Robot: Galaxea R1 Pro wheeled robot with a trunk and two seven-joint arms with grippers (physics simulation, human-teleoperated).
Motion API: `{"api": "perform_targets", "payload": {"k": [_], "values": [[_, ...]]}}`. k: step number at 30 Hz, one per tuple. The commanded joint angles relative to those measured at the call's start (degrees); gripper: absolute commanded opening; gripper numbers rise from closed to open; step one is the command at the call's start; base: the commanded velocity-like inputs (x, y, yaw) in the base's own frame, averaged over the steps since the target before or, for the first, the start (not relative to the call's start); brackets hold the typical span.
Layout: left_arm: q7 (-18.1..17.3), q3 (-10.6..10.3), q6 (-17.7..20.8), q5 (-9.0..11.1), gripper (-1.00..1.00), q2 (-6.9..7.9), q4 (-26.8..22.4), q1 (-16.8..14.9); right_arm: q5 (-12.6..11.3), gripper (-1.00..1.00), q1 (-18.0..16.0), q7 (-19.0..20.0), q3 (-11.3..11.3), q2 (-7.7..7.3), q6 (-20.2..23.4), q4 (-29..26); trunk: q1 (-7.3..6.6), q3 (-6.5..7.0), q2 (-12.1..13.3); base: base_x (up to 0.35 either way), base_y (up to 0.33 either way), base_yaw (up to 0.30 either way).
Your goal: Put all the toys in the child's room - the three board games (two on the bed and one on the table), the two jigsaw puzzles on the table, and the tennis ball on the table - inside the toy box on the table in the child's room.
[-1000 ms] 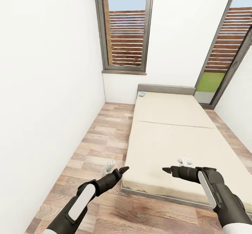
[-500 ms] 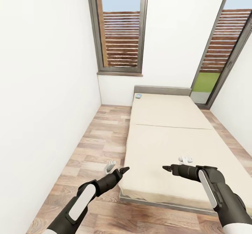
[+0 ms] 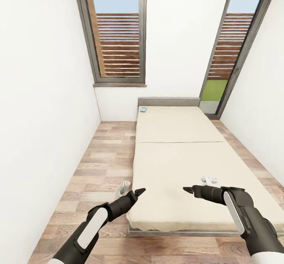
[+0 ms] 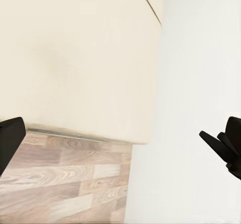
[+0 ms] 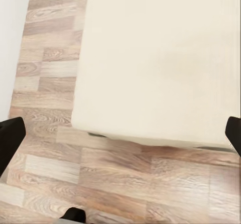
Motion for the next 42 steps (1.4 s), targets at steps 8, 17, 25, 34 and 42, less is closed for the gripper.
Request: {"api": "perform_targets", "payload": {"k": [8, 17, 25, 34, 42], "values": [[-0.08, 0.02, 0.22, 0.21, 1.0, -0.01, 0.0, -0.04, -0.28, 1.0, -0.02, 0.03, -0.06, 0.0, 0.29, -0.04, 0.03, -0.04, -0.11, 0.013, 0.009, -0.139], [-0.12, -0.01, 0.22, 0.19, 1.0, 0.03, 0.0, -0.04, -0.28, 1.0, 0.02, 0.03, -0.02, 0.0, 0.31, -0.11, 0.03, -0.02, -0.11, 0.163, 0.114, -0.026], [-0.14, -0.02, 0.22, 0.15, 1.0, 0.07, 0.0, -0.04, -0.33, 1.0, 0.03, 0.03, 0.01, 0.0, 0.34, -0.12, 0.03, -0.02, -0.11, 0.235, 0.175, -0.007], [-0.14, -0.03, 0.22, 0.17, 1.0, 0.06, 0.0, -0.04, -0.36, 1.0, 0.1, 0.05, 0.02, 0.0, 0.35, -0.13, 0.03, -0.02, -0.11, 0.255, 0.212, -0.002], [-0.08, -0.01, 0.22, 0.22, 1.0, 0.08, 0.0, -0.04, -0.37, 1.0, 0.12, 0.11, 0.02, 0.0, 0.35, -0.19, 0.03, -0.02, -0.11, 0.208, 0.187, 0.0]]}}
